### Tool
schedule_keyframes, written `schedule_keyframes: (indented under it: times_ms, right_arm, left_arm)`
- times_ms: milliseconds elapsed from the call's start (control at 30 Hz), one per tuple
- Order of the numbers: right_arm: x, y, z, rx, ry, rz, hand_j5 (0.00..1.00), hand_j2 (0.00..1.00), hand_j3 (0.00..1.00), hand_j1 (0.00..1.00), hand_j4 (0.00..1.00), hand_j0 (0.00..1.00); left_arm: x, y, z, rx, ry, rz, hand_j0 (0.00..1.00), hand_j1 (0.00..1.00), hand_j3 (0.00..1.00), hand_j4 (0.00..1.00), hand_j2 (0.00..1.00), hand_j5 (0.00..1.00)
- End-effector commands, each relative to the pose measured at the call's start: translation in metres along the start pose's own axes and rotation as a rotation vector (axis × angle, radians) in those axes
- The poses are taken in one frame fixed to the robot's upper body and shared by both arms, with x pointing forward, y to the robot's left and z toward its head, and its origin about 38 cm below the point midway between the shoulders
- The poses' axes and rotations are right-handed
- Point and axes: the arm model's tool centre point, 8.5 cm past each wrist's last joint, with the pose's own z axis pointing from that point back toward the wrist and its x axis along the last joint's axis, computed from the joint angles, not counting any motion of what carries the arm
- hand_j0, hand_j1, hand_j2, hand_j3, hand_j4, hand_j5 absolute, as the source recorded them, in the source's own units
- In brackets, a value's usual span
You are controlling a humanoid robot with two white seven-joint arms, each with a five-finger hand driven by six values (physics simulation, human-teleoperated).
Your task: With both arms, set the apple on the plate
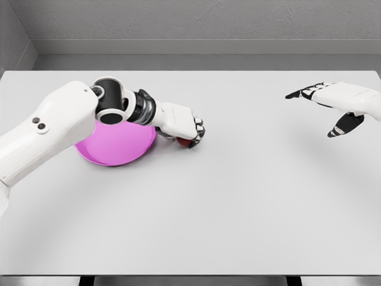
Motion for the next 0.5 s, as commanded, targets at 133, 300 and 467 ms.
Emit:
schedule_keyframes:
  times_ms: [133,300,467]
  right_arm:
    - [0.0,0.0,0.0,0.001,0.001,-0.001,1.0,1.0,1.0,1.0,1.0,1.0]
    - [-0.001,0.0,0.001,0.0,0.002,0.0,1.0,1.0,1.0,1.0,1.0,1.0]
    - [-0.001,0.0,0.001,0.001,0.002,-0.001,1.0,1.0,1.0,1.0,1.0,1.0]
  left_arm:
    - [-0.007,0.01,0.011,0.06,0.007,0.035,0.3,0.3,0.3,0.3,0.3,0.3]
    - [-0.028,0.006,0.05,0.135,0.063,0.1,0.29,0.29,0.29,0.29,0.29,0.29]
    - [-0.029,-0.014,0.108,0.136,0.109,0.086,0.28,0.28,0.28,0.28,0.28,0.28]
